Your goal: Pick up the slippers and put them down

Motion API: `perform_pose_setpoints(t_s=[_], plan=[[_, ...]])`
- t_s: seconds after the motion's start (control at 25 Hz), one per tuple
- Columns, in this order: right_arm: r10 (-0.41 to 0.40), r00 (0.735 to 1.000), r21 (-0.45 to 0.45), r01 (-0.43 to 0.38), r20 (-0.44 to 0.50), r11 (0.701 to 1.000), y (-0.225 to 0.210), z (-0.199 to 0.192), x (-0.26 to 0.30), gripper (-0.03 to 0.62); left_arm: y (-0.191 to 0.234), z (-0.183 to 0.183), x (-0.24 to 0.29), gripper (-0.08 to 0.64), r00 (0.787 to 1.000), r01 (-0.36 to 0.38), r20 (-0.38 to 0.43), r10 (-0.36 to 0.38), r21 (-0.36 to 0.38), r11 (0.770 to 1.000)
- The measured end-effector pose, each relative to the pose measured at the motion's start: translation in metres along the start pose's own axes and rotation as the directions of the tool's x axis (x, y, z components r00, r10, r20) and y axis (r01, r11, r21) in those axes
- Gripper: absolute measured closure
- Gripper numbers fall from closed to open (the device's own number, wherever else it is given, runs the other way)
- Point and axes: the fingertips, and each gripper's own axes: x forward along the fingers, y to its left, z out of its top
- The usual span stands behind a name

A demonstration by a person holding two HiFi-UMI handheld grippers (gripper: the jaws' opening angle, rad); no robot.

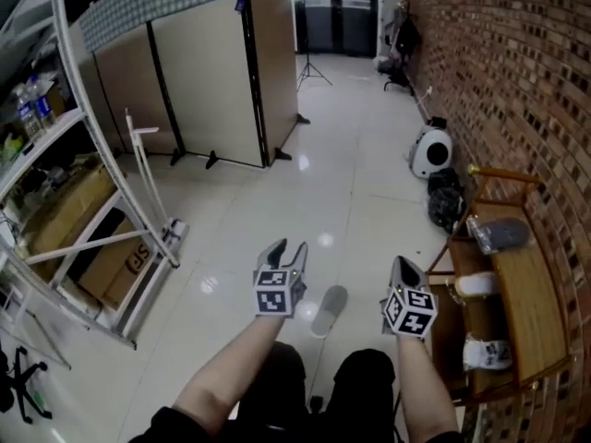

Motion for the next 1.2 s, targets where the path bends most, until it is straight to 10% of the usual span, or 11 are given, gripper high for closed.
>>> perform_pose_setpoints(t_s=[0.36,0.6,0.76,1.2], plan=[[0.035,0.983,-0.075,-0.021,0.18,0.997,0.021,0.068,-0.067,0.583,-0.015,0.099,-0.086,0.359,0.966,0.078,0.245,-0.082,0.024,0.997],[0.099,0.972,-0.164,-0.064,0.215,0.984,0.029,0.057,-0.12,0.583,-0.019,0.069,-0.149,0.393,0.949,0.096,0.291,-0.118,0.089,0.991],[0.082,0.976,-0.223,-0.036,0.199,0.974,0.016,0.033,-0.139,0.583,-0.009,0.046,-0.172,0.541,0.949,0.06,0.306,-0.081,0.078,0.995],[0.057,0.979,-0.094,-0.039,0.197,0.995,0.026,-0.009,-0.18,0.583,-0.004,0.022,-0.228,0.557,0.943,0.068,0.319,-0.096,0.095,0.993]])
